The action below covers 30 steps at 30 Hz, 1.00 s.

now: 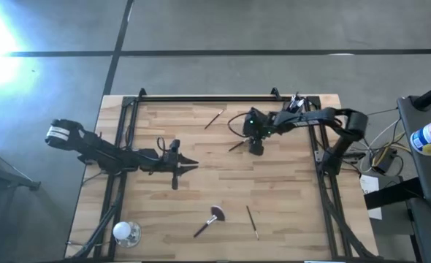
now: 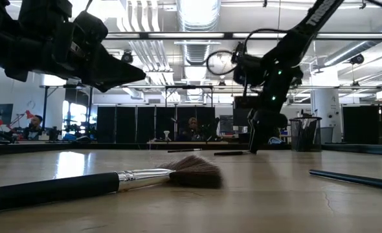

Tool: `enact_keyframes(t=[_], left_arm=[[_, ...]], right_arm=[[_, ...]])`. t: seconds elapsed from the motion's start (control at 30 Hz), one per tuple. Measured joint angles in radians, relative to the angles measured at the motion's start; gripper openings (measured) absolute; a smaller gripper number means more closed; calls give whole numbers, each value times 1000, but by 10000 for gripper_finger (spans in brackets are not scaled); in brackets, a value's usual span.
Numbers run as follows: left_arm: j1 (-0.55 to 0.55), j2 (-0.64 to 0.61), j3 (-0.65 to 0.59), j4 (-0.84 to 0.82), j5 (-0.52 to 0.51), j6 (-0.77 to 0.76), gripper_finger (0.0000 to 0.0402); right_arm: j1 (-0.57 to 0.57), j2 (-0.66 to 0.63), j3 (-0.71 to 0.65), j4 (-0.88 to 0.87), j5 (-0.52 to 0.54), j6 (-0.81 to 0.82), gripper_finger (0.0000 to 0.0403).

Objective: Put items in baskets/containers
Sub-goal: Put the eyeshadow brush into the pen holder

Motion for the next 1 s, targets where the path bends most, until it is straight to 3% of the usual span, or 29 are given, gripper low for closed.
enact_keyframes(t=[0.27, 0.5, 0.67, 0.8, 1.0], left_arm=[[0, 0, 0, -11, 0, -9, 59], [15, 0, 10, -64, 1, -163, 59], [21, 0, 53, -217, 4, -210, 59], [21, -1, 119, -412, 1, -252, 68], [21, -1, 188, -552, 0, -248, 97]], right_arm=[[-15, 118, 138, -182, -10, -31, 166], [-8, 121, 176, -264, -30, -1, 87], [36, 114, 178, -285, -7, -8, 21], [101, 113, 180, -292, 60, -20, 15], [223, 100, 209, -296, 137, -24, 14]])
